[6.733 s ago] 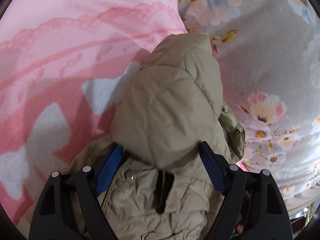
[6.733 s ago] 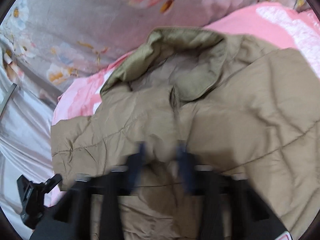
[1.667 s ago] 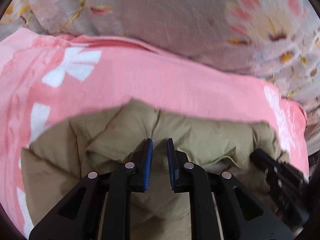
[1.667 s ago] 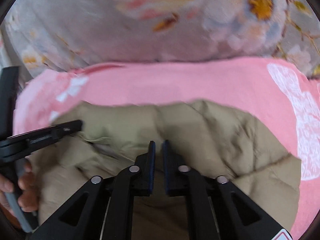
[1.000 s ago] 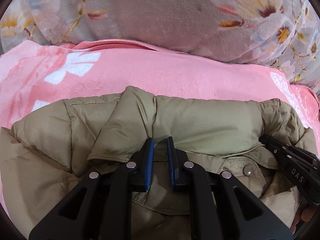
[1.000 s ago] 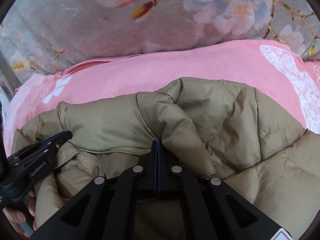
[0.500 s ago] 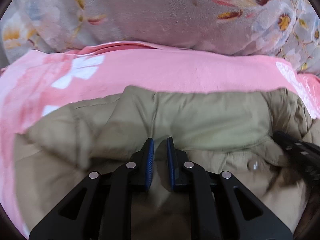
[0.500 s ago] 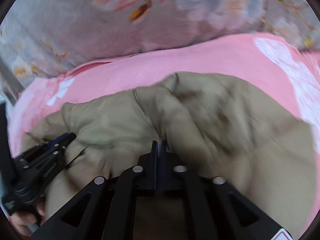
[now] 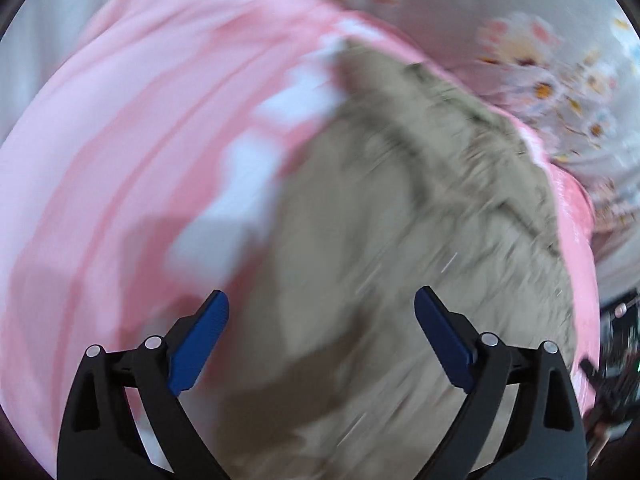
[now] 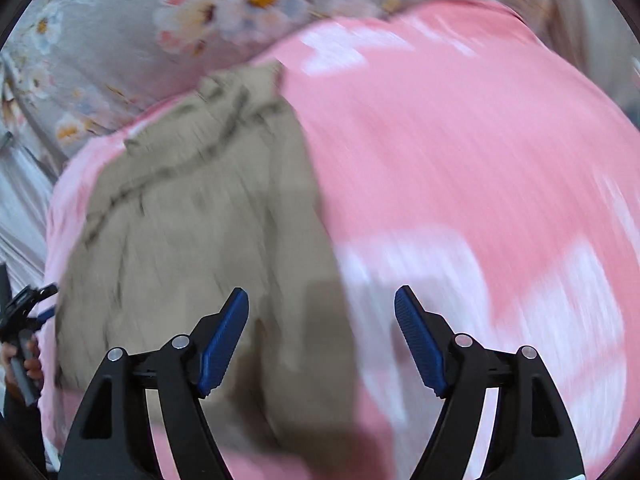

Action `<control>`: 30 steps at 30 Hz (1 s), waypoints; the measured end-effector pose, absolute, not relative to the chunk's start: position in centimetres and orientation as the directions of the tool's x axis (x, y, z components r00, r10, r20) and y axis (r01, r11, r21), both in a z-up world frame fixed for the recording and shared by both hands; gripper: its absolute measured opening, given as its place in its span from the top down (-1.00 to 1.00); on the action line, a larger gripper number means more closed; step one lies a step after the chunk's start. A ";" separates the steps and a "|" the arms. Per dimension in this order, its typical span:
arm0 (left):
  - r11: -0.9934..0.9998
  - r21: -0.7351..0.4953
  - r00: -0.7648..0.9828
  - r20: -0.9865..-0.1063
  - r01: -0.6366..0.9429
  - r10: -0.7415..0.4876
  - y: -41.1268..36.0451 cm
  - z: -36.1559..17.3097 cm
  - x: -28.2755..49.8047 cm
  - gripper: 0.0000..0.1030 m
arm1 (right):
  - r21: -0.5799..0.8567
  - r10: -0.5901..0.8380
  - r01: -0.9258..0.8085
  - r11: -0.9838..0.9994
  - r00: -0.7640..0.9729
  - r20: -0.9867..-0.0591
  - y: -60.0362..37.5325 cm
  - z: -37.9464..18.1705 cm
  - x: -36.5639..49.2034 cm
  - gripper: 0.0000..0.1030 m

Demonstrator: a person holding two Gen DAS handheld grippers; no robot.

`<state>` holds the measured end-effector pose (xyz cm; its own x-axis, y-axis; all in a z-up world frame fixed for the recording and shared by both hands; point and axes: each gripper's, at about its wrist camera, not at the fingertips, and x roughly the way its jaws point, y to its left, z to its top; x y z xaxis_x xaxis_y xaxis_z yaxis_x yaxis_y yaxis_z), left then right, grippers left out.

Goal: Fold large clothes

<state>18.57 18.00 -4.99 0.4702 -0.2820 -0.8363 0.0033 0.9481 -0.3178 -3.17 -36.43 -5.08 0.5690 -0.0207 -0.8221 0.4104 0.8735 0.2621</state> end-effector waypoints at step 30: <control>0.855 -0.492 0.671 -0.580 0.163 -0.462 20.9 6.6 2.1 0.96 | 0.445 0.055 0.156 0.882 0.903 -0.426 -29.2 6.7 -15.3 0.93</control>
